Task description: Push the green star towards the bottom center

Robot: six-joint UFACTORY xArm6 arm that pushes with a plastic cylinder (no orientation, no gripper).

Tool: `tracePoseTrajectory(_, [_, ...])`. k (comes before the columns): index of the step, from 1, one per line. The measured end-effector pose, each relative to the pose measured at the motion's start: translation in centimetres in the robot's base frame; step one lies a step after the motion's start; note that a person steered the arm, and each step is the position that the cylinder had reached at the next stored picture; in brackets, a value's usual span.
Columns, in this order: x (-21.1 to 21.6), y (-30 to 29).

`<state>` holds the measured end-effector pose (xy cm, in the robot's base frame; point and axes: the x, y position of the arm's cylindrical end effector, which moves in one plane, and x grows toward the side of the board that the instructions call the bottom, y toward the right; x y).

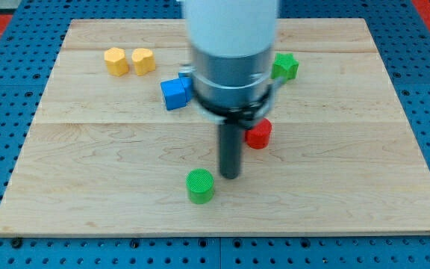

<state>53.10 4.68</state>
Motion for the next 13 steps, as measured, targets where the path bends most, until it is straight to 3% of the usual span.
tracePoseTrajectory(2, [-7.1,18.6])
tracePoseTrajectory(4, [-22.7,22.5])
tracePoseTrajectory(5, [-24.3,17.6])
tracePoseTrajectory(7, [-17.9,8.6])
tracePoseTrajectory(8, [-21.9,12.8])
tracePoseTrajectory(9, [-22.4,8.3])
tracePoseTrajectory(10, [-21.5,2.3])
tracePoseTrajectory(11, [-16.2,-0.3])
tracePoseTrajectory(13, [-18.0,0.7])
